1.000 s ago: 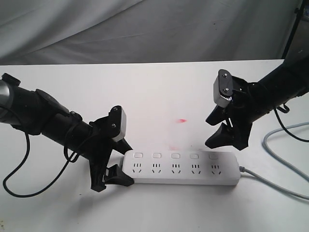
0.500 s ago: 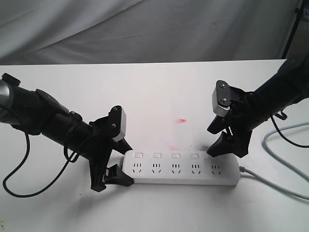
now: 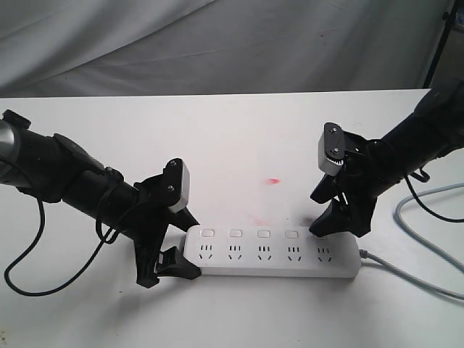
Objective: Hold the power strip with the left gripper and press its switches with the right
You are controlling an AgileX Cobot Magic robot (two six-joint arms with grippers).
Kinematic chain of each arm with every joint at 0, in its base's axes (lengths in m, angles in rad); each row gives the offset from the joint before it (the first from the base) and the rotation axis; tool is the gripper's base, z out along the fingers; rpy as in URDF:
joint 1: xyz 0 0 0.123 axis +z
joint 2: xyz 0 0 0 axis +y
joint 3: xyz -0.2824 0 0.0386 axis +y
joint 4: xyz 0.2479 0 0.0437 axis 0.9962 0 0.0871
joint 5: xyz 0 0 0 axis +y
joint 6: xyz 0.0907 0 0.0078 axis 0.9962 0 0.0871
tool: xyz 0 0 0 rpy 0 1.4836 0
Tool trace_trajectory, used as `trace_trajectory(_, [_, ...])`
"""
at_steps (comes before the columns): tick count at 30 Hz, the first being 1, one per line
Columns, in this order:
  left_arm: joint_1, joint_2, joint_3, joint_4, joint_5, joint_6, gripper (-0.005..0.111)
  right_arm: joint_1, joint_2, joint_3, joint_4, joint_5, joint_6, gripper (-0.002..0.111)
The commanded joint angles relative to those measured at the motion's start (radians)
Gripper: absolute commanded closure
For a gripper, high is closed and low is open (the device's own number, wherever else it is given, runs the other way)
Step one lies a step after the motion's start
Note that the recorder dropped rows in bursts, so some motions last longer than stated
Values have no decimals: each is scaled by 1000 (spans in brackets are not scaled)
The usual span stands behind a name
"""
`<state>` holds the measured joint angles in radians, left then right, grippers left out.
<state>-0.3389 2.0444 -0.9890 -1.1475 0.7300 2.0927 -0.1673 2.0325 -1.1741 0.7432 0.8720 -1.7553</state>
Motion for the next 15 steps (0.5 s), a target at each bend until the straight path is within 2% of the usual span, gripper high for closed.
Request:
trace_trajectory(1, [-3,1,-6,-2,-24,1,107,-5,18,4,-93,-36,-9,42])
trace_trajectory(15, [-3,1,-6,-2,-24,1,107,-5,18,4,-112,-52,-9,42])
